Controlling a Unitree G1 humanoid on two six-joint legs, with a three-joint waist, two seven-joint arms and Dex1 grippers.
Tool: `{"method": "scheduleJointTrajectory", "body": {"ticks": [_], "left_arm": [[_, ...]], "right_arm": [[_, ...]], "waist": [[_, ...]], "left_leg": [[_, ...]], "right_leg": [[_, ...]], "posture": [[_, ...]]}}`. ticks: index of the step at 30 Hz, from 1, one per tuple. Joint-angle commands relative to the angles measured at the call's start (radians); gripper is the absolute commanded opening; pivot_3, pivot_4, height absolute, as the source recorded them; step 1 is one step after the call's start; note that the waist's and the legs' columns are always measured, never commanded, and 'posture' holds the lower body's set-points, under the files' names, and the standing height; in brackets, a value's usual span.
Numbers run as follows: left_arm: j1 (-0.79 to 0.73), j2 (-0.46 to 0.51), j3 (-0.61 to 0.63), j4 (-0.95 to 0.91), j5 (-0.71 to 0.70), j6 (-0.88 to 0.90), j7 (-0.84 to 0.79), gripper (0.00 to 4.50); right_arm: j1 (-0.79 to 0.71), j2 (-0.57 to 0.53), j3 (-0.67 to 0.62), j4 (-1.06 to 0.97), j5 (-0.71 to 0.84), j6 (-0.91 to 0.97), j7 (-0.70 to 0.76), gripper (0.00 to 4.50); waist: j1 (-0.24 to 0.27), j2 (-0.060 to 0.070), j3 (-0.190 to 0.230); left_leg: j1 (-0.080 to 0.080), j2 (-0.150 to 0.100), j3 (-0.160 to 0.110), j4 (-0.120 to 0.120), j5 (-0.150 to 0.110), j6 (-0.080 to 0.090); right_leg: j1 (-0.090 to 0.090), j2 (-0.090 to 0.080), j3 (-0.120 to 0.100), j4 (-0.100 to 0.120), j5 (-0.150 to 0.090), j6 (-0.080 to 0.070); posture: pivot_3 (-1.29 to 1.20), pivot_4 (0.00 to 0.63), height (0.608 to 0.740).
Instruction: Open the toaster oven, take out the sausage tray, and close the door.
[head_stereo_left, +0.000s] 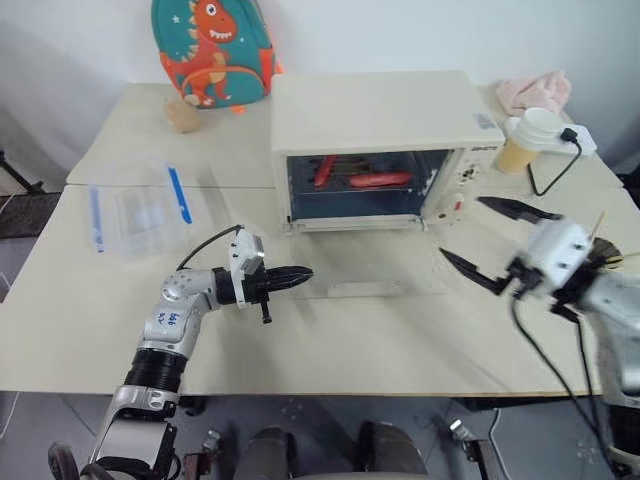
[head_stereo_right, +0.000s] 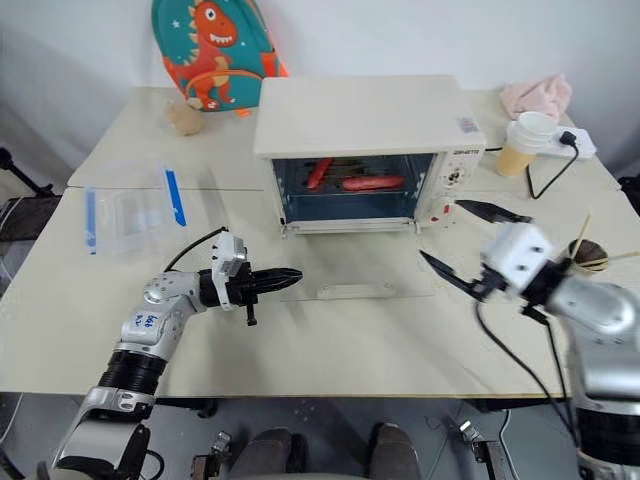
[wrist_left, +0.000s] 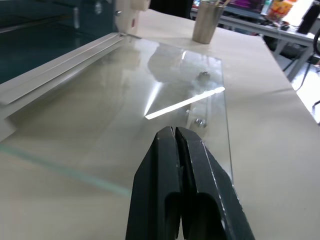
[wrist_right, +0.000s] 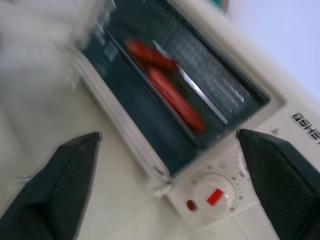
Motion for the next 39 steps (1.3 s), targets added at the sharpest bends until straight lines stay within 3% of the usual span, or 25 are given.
{"method": "scheduleJointTrajectory", "body": {"ticks": [1,4,14,17,20,23,30,39], "left_arm": [[0.048,0.02,0.053,-0.099,-0.059,-0.014,-0.018,0.06],[0.103,0.057,0.105,-0.17,-0.097,-0.011,-0.023,0.06],[0.238,0.078,0.24,-0.329,-0.162,0.011,0.099,3.01],[0.275,0.081,0.269,-0.368,-0.187,0.04,0.136,3.01],[0.302,0.077,0.281,-0.402,-0.197,0.055,0.169,3.58],[0.328,0.072,0.287,-0.418,-0.192,0.042,0.191,4.41],[0.332,0.063,0.285,-0.417,-0.209,0.039,0.221,4.5],[0.311,0.051,0.266,-0.391,-0.209,0.033,0.215,4.5]], "right_arm": [[-0.135,0.042,0.165,0.085,-0.261,-0.117,-0.149,4.5],[-0.227,0.065,0.287,0.203,-0.449,-0.199,-0.257,4.5],[-0.488,0.195,0.46,0.557,-0.719,-0.243,-0.549,4.5],[-0.556,0.233,0.488,0.644,-0.748,-0.243,-0.598,4.5],[-0.58,0.255,0.501,0.682,-0.751,-0.27,-0.632,4.5],[-0.587,0.257,0.525,0.683,-0.787,-0.28,-0.673,3.97],[-0.58,0.25,0.546,0.662,-0.836,-0.28,-0.731,1.67],[-0.565,0.259,0.55,0.648,-0.869,-0.225,-0.713,1.67]], "waist": [[-0.01,0.0,0.0],[-0.016,0.0,0.0],[-0.025,0.0,0.0],[-0.04,0.0,0.0],[-0.044,0.0,0.0],[-0.044,0.0,0.0],[-0.044,0.0,0.0],[-0.044,0.0,0.0]], "left_leg": [[-0.001,0.0,0.0,0.0,0.0,0.0],[-0.002,0.0,-0.001,0.001,0.0,0.0],[-0.003,0.001,-0.004,0.0,0.0,0.0],[-0.003,0.0,-0.007,0.0,0.0,0.0],[-0.002,0.001,-0.011,-0.002,0.0,-0.001],[-0.002,0.0,-0.012,-0.003,0.0,-0.001],[-0.002,0.0,-0.013,-0.003,0.0,-0.001],[-0.002,0.0,-0.013,-0.003,0.0,-0.001]], "right_leg": [[-0.001,0.0,0.0,0.0,0.0,0.0],[-0.002,0.0,-0.001,0.002,0.0,0.0],[-0.003,0.0,-0.001,0.003,0.0,0.0],[-0.003,0.0,-0.001,0.004,0.0,0.0],[-0.003,0.0,-0.002,0.004,0.0,0.0],[-0.003,0.0,-0.002,0.004,0.0,0.0],[-0.003,0.0,-0.001,0.003,0.0,0.0],[-0.004,0.0,-0.001,0.003,0.0,0.0]], "posture": [[0.0,0.15,0.74],[0.0,0.15,0.74],[0.0,0.15,0.74],[0.0,0.15,0.74],[0.0,0.15,0.74],[0.0,0.15,0.74],[0.0,0.15,0.74],[0.0,0.15,0.74]]}}
